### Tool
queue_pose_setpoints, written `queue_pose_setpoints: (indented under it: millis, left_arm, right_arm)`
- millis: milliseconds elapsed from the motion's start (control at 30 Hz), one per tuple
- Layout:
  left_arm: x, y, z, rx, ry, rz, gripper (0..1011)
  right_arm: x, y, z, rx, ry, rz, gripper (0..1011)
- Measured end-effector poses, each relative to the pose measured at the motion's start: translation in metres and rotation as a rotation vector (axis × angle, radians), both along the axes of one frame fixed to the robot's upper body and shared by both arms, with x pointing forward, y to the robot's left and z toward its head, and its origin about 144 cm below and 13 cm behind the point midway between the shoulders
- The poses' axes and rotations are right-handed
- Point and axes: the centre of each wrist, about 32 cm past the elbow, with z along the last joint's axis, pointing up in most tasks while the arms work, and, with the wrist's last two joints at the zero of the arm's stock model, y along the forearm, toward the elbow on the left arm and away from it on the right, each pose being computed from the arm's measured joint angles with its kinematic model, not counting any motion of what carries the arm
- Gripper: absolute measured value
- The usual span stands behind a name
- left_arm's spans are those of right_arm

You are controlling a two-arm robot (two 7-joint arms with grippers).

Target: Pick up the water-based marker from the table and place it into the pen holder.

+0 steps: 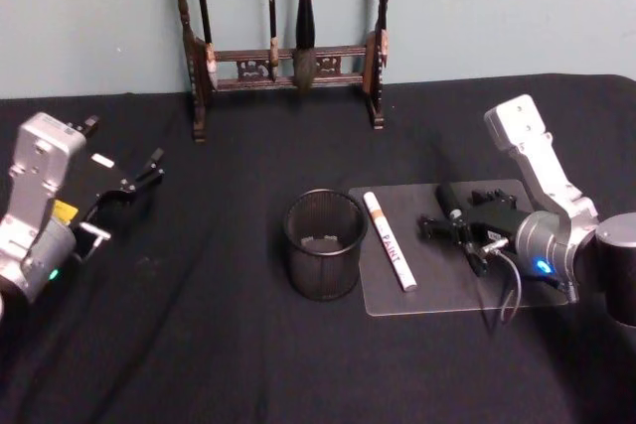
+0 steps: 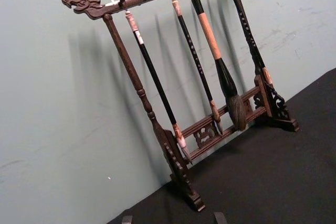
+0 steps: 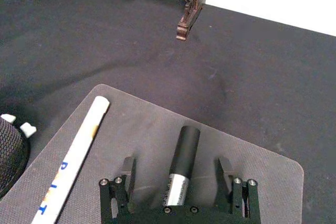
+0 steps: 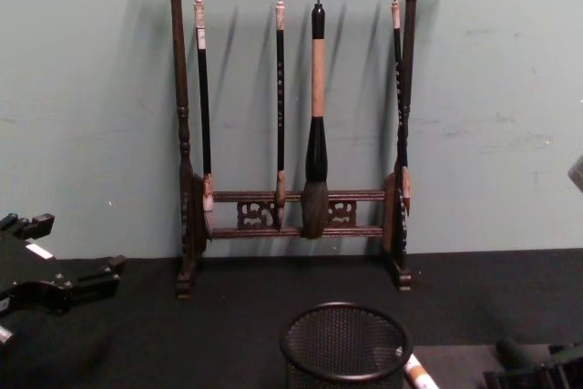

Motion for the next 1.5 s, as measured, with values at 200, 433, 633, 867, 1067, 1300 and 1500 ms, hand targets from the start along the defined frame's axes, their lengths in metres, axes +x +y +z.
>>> queue_pose_setpoints:
  millis: [200,433,633,867,1067,1300,1500]
  left_arm:
    - [0.0000,0.0000,0.0000,0.000,0.000,0.000,1001]
    - [0.0000,0.0000,0.0000,0.000,0.000,0.000,1001]
    - [0.0000,0.0000,0.0000,0.000,0.000,0.000,1001]
    - [0.0000,0.0000,0.0000,0.000,0.000,0.000,1001]
    - [0.0000,0.0000,0.0000,0.000,0.000,0.000,1001]
    - [0.0000,0.0000,0.0000,0.000,0.000,0.000,1001]
    - [0.0000,0.0000,0.0000,0.000,0.000,0.000,1001]
  right_arm:
    - [-0.0003,-0.0004,-0.0011,0.004,0.008,0.001,1003]
    - [-0.0004,-0.0005,-0.0013,0.003,0.009,0.002,1003]
    - [-0.0005,-0.0005,-0.0013,0.002,0.009,0.001,1003]
    - [-0.0004,-0.0005,-0.0012,0.003,0.009,0.002,859]
    - [-0.0003,-0.0005,-0.0011,0.003,0.008,0.002,676]
    - [-0.0002,-0.0004,-0.0010,0.003,0.007,0.002,427]
    - [-0.0002,-0.0004,-0.0010,0.003,0.007,0.001,251]
